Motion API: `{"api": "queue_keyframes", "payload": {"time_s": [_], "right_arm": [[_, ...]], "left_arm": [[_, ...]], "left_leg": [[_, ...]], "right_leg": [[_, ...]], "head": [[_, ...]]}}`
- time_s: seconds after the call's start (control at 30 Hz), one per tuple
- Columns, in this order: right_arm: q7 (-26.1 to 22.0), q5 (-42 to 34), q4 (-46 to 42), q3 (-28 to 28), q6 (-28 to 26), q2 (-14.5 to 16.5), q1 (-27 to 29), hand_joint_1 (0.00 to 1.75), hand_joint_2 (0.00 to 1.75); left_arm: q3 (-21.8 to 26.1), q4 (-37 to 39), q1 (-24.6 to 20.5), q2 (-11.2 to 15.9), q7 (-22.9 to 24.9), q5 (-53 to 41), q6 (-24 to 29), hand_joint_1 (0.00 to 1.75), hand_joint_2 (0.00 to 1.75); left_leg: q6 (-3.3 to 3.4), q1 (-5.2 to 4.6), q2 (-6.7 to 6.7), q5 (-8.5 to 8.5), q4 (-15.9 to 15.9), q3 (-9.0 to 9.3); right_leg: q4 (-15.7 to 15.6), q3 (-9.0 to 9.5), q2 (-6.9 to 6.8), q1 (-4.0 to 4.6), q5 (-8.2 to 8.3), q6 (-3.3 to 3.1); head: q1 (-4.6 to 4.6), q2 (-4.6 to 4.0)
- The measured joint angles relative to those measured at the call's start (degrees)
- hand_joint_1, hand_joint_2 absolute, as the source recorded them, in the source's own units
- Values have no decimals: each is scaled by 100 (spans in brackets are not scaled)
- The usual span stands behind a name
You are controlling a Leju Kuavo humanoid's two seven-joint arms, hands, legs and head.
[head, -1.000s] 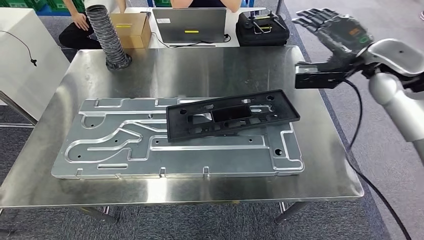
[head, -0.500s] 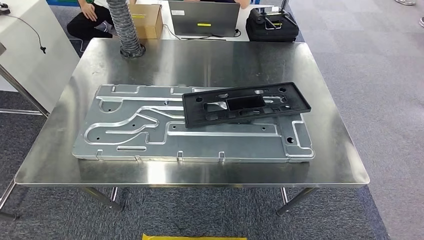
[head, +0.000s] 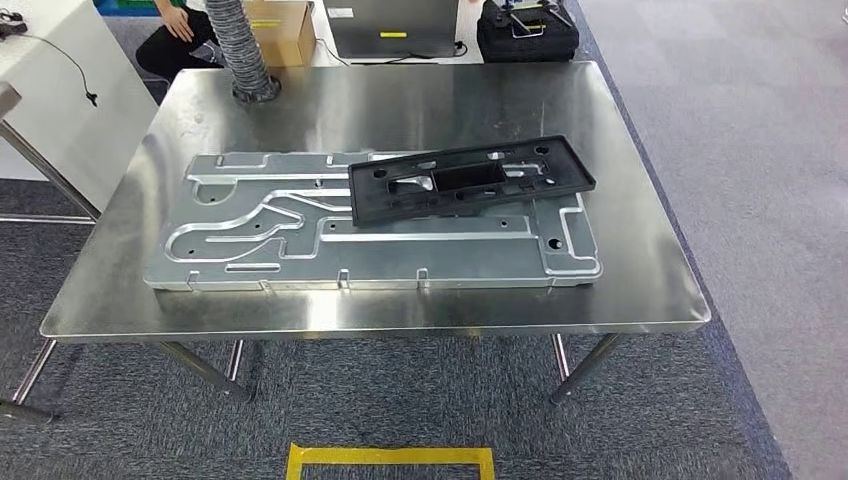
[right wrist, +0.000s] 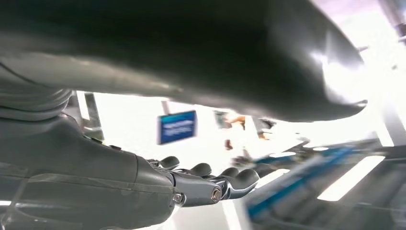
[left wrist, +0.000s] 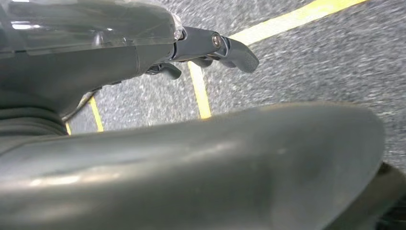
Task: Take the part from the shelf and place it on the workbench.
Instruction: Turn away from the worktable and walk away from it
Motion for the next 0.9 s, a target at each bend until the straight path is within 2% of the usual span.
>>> {"api": "queue_keyframes", "payload": {"time_s": [0.03, 0.07, 0.1, 0.13, 0.17, 0.2, 0.23, 0.27, 0.3, 0.33, 0.37, 0.4, 0.43, 0.47, 0.5, 0.53, 0.57, 0.6, 0.63, 0.67, 0.7, 0.73, 0.77, 0.8, 0.83, 0.87, 0.9], "right_arm": [[31, -139, 86, 39, 0, -29, -7, 0, 0], [28, -296, 185, 78, 0, -43, -5, 0, 0], [-71, -510, 319, 109, 1, -38, 39, 0, 0], [-356, -799, 595, 93, 1, 78, 269, 0, 0], [-820, -1085, 1018, -2, 14, 380, 758, 0, 0], [-1342, -1297, 1544, -230, 80, 927, 1489, 0, 0], [-1818, -1343, 2039, -597, 216, 1716, 2446, 0, 0], [-2153, -1128, 2380, -1104, 478, 2697, 3497, 0, 0], [-2347, -607, 2593, -1735, 970, 3705, 4481, 0, 0], [-2502, 203, 2712, -2377, 1572, 4652, 5308, 0, 0], [-2673, 1321, 2845, -3061, 2208, 5444, 5872, 0, 0], [-2816, 2691, 3014, -3838, 2719, 5987, 6169, 0, 0], [-2907, 4140, 3195, -4751, 2957, 6378, 6304, 0, 0], [-2928, 5575, 3425, -5902, 3003, 6665, 6369, 0, 0], [-2887, 6875, 3710, -7297, 2911, 6962, 6437, 0, 0], [-2842, 7926, 4027, -8834, 2784, 7326, 6493, 0, 0], [-2804, 8692, 4340, -10378, 2670, 7723, 6517, 0, 0], [-2785, 9154, 4618, -11847, 2563, 8119, 6523, 0, 0], [-2773, 9285, 4865, -13183, 2465, 8482, 6521, 0, 0], [-2762, 9107, 5082, -14363, 2382, 8796, 6506, 0, 0], [-2751, 8751, 5280, -15411, 2306, 9069, 6481, 0, 0], [-2730, 8343, 5455, -16336, 2247, 9295, 6443, 0, 0], [-2696, 7981, 5599, -17025, 2198, 9476, 6431, 0, 0], [-2667, 7760, 5706, -17455, 2159, 9594, 6439, 0, 0], [-2637, 7650, 5793, -17674, 2133, 9670, 6460, 0, 0], [-2606, 7592, 5865, -17714, 2108, 9725, 6507, 0, 0], [-2573, 7567, 5919, -17681, 2097, 9760, 6554, 0, 0]], "left_arm": [[4, 0, -4, 0, -3, 1, 2, 0, 0], [7, 0, -12, 0, -14, 5, 2, 0, 0], [10, 0, -20, 0, -26, 10, 3, 0, 0], [15, -1, -26, 1, -37, 17, 4, 0, 0], [21, -3, -38, 6, -47, 23, 9, 0, 0], [26, -5, -54, 12, -51, 27, 16, 0, 0], [32, -8, -81, 10, -54, 28, 25, 0, 0], [37, -9, -128, 6, -55, 28, 31, 0, 0], [40, -10, -184, -2, -57, 28, 34, 0, 0], [43, -9, -232, -15, -57, 29, 36, 0, 0], [45, -9, -252, -33, -57, 31, 37, 0, 0], [46, -8, -234, -50, -56, 33, 37, 0, 0], [49, -8, -182, -57, -54, 35, 41, 0, 0], [53, -9, -107, -54, -51, 33, 45, 0, 0], [58, -11, -26, -36, -51, 27, 50, 0, 0], [64, -13, 56, -19, -53, 14, 54, 0, 0], [68, -14, 136, -15, -57, -1, 54, 0, 0], [71, -14, 202, -22, -64, -14, 53, 0, 0], [73, -13, 254, -34, -75, -28, 51, 0, 0], [74, -12, 291, -48, -90, -37, 49, 0, 0], [74, -11, 312, -60, -108, -49, 47, 0, 0], [75, -11, 321, -72, -128, -63, 45, 0, 0], [75, -11, 321, -78, -148, -75, 43, 0, 0], [75, -11, 316, -79, -161, -86, 43, 0, 0], [75, -12, 309, -75, -171, -92, 44, 0, 0], [75, -13, 291, -64, -175, -96, 46, 0, 0], [74, -13, 262, -56, -178, -99, 49, 0, 0]], "left_leg": [[-8, 8, 0, -192, 361, -46], [-10, 12, 0, -251, 582, -28], [-1, 13, 0, -192, 611, 73], [22, 12, 5, -47, 420, 279], [64, 10, 28, 108, 54, 568], [107, 10, 83, 197, -387, 843], [139, 33, 137, 241, -785, 1072], [154, 64, 148, 241, -1061, 1200], [165, 91, 116, 241, -1195, 1220], [193, 87, 11, 308, -1250, 1197], [221, 64, -151, 417, -1294, 1154], [258, 24, -315, 545, -1330, 1082], [291, -9, -471, 677, -1365, 991], [304, -10, -633, 794, -1379, 897], [319, -12, -776, 885, -1375, 784], [329, -3, -921, 969, -1370, 683], [324, 10, -1080, 1045, -1372, 596], [318, 25, -1217, 1114, -1372, 515], [307, 44, -1328, 1174, -1364, 440], [291, 62, -1398, 1220, -1346, 371], [270, 63, -1423, 1251, -1307, 315], [245, 56, -1408, 1272, -1273, 274], [218, 36, -1346, 1281, -1239, 254], [188, 10, -1249, 1286, -1218, 246], [151, -9, -1130, 1292, -1215, 236], [117, -19, -962, 1278, -1192, 222], [85, -29, -742, 1154, -1120, 185]], "right_leg": [[11, -57, 2, 7, 43, -11], [26, -114, 4, 15, 81, -13], [45, -174, -3, 24, 116, -12], [68, -236, -1, 31, 150, -12], [88, -287, 17, 42, 191, -9], [106, -317, 53, 75, 243, -2], [105, -327, 101, 112, 318, 9], [66, -318, 126, 156, 406, 28], [0, -307, 101, 187, 489, 59], [-64, -317, 5, 174, 559, 100], [-71, -363, -108, 117, 547, 140], [15, -435, -181, 50, 426, 166], [232, -524, -201, -1, 199, 176], [561, -621, -139, -27, -102, 178], [951, -703, -46, -18, -394, 188], [1329, -762, 27, -10, -599, 212], [1581, -766, 77, -9, -683, 238], [1639, -689, 96, -15, -650, 258], [1465, -505, 87, -17, -524, 270], [1086, -222, 24, -19, -372, 278], [611, 76, -116, -13, -299, 285], [230, 307, -221, 2, -255, 258], [-22, 435, -278, 16, -255, 225], [-102, 441, -246, 36, -274, 178], [-65, 375, -107, 46, -224, 115], [-52, 289, 12, 28, -166, 70], [-43, 192, 124, 18, -92, 17]], "head": [[-2, 0], [-2, 0], [-2, 0], [-3, 0], [-3, 0], [-4, 0], [-7, 1], [-7, 1], [0, 1], [13, 1], [22, 0], [23, 0], [17, 1], [8, 1], [5, 1], [6, 1], [9, 0], [8, 0], [8, 0], [9, 0], [9, 1], [6, 1], [5, 1], [2, 2], [-2, 1], [-1, 1], [-4, 1]]}}
